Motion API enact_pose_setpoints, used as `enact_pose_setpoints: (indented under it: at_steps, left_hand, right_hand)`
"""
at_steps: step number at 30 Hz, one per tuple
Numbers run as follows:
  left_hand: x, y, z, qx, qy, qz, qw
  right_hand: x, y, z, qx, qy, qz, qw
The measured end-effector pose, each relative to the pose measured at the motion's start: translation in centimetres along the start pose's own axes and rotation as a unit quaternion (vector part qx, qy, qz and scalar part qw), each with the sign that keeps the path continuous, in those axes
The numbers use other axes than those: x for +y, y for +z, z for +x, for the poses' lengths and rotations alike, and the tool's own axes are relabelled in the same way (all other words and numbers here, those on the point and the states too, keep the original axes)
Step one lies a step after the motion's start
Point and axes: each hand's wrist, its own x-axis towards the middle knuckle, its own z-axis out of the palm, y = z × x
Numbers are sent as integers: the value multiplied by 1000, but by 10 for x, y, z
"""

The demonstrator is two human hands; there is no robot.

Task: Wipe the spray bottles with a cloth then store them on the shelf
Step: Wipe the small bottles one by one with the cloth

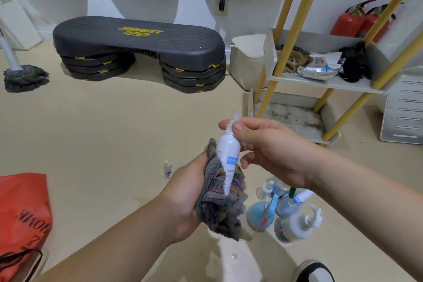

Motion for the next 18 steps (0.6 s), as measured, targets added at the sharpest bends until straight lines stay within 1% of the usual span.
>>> enact_pose_setpoints:
  at_steps: [2,4,6,7,9,10,12,13,14,15,16,18]
  left_hand:
    - [-6,-3,9,64,43,47,996]
    - [-11,-6,15,122,95,107,982]
    - [-17,-10,19,166,148,158,962]
    - [-19,-11,20,182,173,175,952]
    - [-23,-14,20,185,232,219,929]
    - [-22,-15,20,175,266,269,909]
    - [-19,-18,18,168,321,389,847]
    - [-17,-19,18,170,344,420,822]
    - [-14,-19,16,168,357,431,812]
    - [-11,-18,14,160,356,419,820]
    - [-8,-17,15,141,342,379,848]
    - [-2,-16,13,101,264,262,923]
  right_hand:
    - [-1,-2,1,44,-24,-26,998]
    - [-2,-3,3,87,-38,1,996]
    - [-3,-2,2,104,-38,25,994]
    - [-3,-2,3,106,-35,32,993]
    - [-1,-1,2,104,-30,42,993]
    - [1,2,1,104,-31,39,993]
    - [6,11,-1,92,-40,19,995]
    - [8,16,-2,81,-47,13,996]
    - [9,20,-3,75,-53,10,996]
    - [9,20,-3,75,-60,8,995]
    - [8,19,-1,76,-67,5,995]
    - [5,15,0,71,-77,-2,994]
